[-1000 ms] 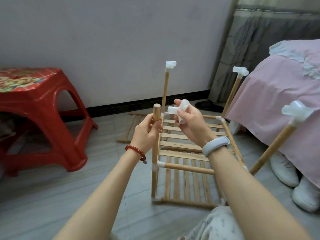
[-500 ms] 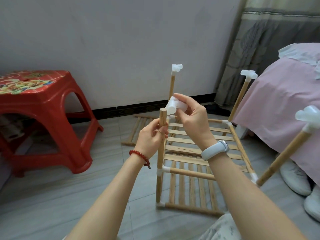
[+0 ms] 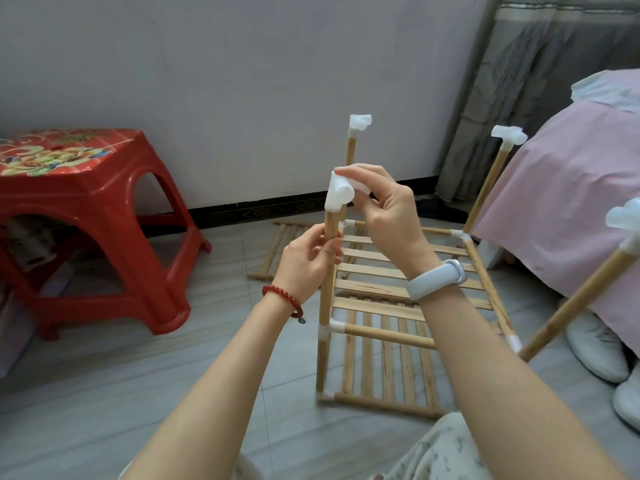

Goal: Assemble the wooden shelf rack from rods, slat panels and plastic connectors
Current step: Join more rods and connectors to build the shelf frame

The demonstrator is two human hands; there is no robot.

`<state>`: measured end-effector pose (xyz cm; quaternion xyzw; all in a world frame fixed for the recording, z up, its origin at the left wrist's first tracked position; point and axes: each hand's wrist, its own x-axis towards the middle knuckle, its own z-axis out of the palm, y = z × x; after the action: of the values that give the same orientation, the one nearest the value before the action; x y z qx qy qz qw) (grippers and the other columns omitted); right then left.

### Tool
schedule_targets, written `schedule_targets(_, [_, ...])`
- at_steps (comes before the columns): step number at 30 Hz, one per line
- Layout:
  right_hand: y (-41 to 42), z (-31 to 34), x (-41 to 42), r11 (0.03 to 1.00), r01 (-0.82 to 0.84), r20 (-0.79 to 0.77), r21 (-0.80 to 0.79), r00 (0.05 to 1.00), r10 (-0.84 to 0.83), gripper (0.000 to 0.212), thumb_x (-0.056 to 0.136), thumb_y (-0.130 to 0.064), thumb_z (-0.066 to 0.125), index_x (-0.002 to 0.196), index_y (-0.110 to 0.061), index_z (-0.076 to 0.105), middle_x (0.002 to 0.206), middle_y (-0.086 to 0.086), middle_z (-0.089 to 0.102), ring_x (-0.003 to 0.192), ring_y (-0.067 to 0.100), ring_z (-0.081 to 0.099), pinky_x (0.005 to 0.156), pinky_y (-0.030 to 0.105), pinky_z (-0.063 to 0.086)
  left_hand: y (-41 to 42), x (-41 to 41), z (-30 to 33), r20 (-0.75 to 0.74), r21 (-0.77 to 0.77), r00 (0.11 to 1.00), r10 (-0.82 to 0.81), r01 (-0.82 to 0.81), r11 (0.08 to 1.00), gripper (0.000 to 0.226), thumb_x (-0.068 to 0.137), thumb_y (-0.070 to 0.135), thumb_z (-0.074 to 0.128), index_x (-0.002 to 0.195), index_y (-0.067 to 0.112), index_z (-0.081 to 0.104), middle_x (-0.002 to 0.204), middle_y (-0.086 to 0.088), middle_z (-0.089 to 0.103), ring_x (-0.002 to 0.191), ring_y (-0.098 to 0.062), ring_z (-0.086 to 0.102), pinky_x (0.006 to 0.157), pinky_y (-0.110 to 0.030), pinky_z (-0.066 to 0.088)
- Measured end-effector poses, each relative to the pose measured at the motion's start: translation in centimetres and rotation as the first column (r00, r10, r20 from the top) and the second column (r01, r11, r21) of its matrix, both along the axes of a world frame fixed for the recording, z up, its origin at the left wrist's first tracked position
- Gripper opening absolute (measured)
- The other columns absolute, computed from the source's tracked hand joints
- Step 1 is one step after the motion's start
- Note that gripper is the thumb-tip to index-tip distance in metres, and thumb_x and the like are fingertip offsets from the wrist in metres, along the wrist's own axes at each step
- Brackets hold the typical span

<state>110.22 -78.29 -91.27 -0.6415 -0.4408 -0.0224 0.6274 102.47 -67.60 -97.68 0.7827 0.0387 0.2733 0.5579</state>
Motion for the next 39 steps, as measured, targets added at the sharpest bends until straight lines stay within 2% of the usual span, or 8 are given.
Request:
schedule_targets(6, [0.3, 0.0, -0.5, 0.990, -0.029, -0.003, -0.135, 1.000, 0.028, 0.033, 0.091, -0.026, 0.037, 0.116, -0.025, 0.057, 0.113, -0.016, 0.047, 0.118, 0.013, 0.043, 0.100, 0.027, 0.038, 0.1, -0.1, 0.1, -0.012, 0.001, 1.000, 0.001, -0.001, 1.000, 0.019, 0.094, 0.012, 0.050, 0.093, 0.030, 0.054, 0.080, 0.005, 0.061, 0.073, -0.008, 0.064, 0.073, -0.023, 0.056])
schedule_targets(9, [1.1, -0.4, -1.1, 0.980, 0.165, 0.165, -0.109, 0.975, -0.146, 0.045, 0.089, -0.048, 0.042, 0.118, -0.019, 0.062, 0.114, -0.012, 0.047, 0.114, 0.011, 0.041, 0.099, 0.025, 0.038, 0.1, 0.0, 0.1, -0.030, 0.011, 0.999, 0.015, -0.015, 1.000, 0.013, 0.094, 0.013, 0.050, 0.099, 0.024, 0.055, 0.083, 0.002, 0.063, 0.071, -0.004, 0.064, 0.071, -0.022, 0.055])
schedule_targets(14, [1.4, -0.8, -1.5, 0.973, 0.231, 0.230, -0.012, 0.948, -0.222, 0.048, 0.084, -0.035, 0.038, 0.113, -0.009, 0.067, 0.107, -0.008, 0.051, 0.109, 0.010, 0.045, 0.095, 0.017, 0.039, 0.1, -0.1, 0.1, -0.036, 0.004, 0.999, 0.020, -0.020, 1.000, 0.014, 0.094, 0.015, 0.049, 0.103, 0.023, 0.056, 0.091, -0.008, 0.067, 0.083, -0.020, 0.067, 0.076, -0.026, 0.056])
schedule_targets(20, [1.3, -0.2, -1.7, 0.984, 0.142, 0.109, -0.106, 0.985, -0.131, 0.042, 0.084, -0.017, 0.038, 0.118, -0.008, 0.062, 0.126, -0.003, 0.053, 0.131, 0.002, 0.031, 0.105, 0.012, 0.027, 0.2, -0.4, 0.2, -0.051, -0.010, 0.998, 0.022, -0.023, 1.000, 0.017, 0.094, 0.014, 0.049, 0.100, 0.029, 0.055, 0.094, -0.008, 0.067, 0.082, -0.021, 0.067, 0.077, -0.029, 0.056])
schedule_targets(25, [1.0, -0.2, -2.3, 0.969, 0.161, 0.120, -0.189, 0.983, -0.140, 0.040, 0.093, -0.028, 0.045, 0.125, -0.006, 0.052, 0.132, 0.002, 0.049, 0.132, 0.006, 0.031, 0.109, 0.022, 0.027, -0.3, -0.4, 0.3, -0.064, 0.008, 0.997, 0.041, -0.040, 0.999, 0.017, 0.093, 0.013, 0.050, 0.104, 0.025, 0.055, 0.088, 0.004, 0.065, 0.083, -0.010, 0.065, 0.076, -0.022, 0.055])
schedule_targets(29, [1.4, 0.1, -2.4, 0.967, 0.218, -0.044, -0.132, 0.973, -0.226, 0.045, 0.096, -0.033, 0.048, 0.132, -0.007, 0.044, 0.132, 0.002, 0.043, 0.122, 0.012, 0.043, 0.104, 0.032, 0.040, -0.4, -0.3, 0.4, -0.058, 0.011, 0.997, 0.050, -0.050, 0.999, 0.018, 0.093, 0.013, 0.051, 0.100, 0.029, 0.055, 0.086, 0.005, 0.065, 0.081, -0.006, 0.066, 0.075, -0.023, 0.055])
schedule_targets(34, [1.8, -0.4, -2.5, 0.958, 0.253, 0.104, -0.135, 0.965, -0.240, 0.042, 0.093, -0.031, 0.039, 0.122, -0.008, 0.059, 0.130, 0.005, 0.046, 0.112, 0.000, 0.039, 0.089, -0.001, 0.030, -0.3, -0.3, 0.6, -0.070, 0.028, 0.996, 0.056, -0.054, 0.998, 0.018, 0.094, 0.009, 0.048, 0.107, 0.021, 0.055, 0.086, 0.008, 0.063, 0.078, -0.002, 0.063, 0.072, -0.016, 0.053])
schedule_targets(39, [1.8, -0.5, -1.1, 0.981, 0.158, 0.006, -0.109, 0.987, -0.158, 0.039, 0.089, -0.027, 0.036, 0.106, -0.015, 0.069, 0.126, -0.002, 0.052, 0.115, 0.004, 0.047, 0.097, 0.028, 0.044, -0.3, -0.2, 0.2, -0.071, -0.004, 0.995, 0.066, -0.066, 0.998, 0.021, 0.094, 0.010, 0.049, 0.096, 0.030, 0.055, 0.087, -0.006, 0.066, 0.081, -0.022, 0.067, 0.080, -0.038, 0.055])
